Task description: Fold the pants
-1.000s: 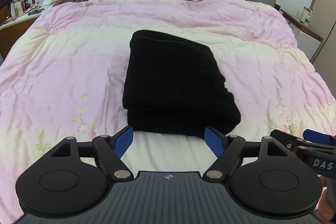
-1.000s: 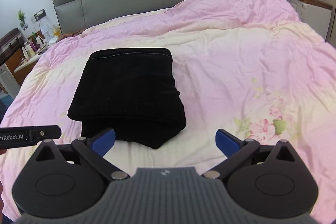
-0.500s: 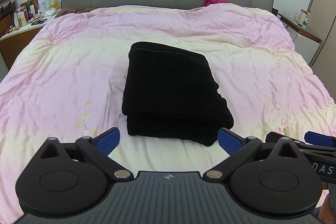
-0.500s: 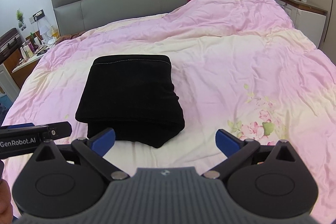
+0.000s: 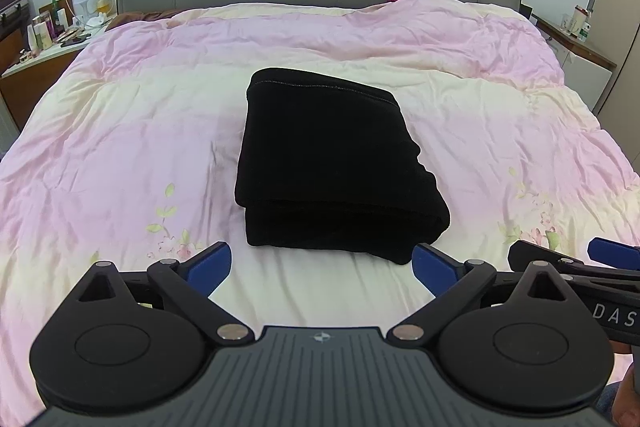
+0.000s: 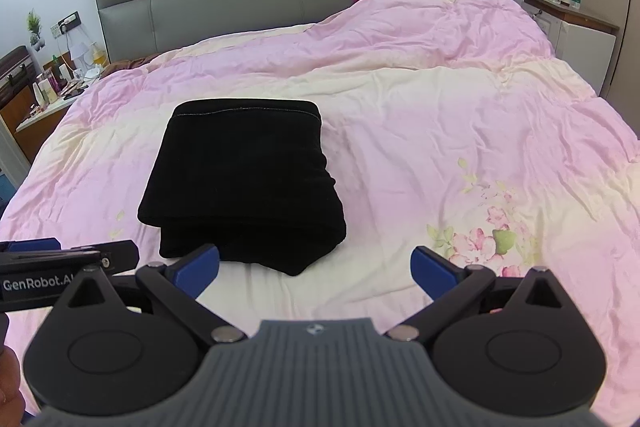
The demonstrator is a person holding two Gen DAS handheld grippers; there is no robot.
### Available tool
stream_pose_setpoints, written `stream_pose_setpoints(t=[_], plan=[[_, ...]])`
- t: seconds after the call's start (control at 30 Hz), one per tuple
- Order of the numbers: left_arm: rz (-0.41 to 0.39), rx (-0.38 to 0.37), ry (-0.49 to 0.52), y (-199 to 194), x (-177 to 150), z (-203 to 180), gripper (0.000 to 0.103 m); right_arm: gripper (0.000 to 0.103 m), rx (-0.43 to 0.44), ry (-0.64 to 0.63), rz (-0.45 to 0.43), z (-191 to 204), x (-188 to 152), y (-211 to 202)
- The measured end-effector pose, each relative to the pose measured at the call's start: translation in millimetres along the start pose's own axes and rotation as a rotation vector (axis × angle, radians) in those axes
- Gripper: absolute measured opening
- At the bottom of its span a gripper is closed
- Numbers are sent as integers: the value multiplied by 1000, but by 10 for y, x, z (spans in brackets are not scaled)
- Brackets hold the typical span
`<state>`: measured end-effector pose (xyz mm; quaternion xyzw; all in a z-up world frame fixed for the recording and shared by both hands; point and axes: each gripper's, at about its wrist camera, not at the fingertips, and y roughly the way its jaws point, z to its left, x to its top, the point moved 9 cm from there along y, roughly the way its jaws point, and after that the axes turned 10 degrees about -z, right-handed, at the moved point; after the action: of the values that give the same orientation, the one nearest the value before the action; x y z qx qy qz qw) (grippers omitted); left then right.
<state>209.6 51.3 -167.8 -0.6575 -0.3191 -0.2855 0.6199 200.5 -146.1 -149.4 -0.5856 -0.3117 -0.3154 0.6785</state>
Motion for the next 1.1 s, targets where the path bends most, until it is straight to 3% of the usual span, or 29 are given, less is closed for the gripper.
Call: stream_pose_setpoints(t=[1.1], plan=[[-11, -5, 8, -55, 28, -15, 103, 98, -22, 11, -9, -20, -14, -93]])
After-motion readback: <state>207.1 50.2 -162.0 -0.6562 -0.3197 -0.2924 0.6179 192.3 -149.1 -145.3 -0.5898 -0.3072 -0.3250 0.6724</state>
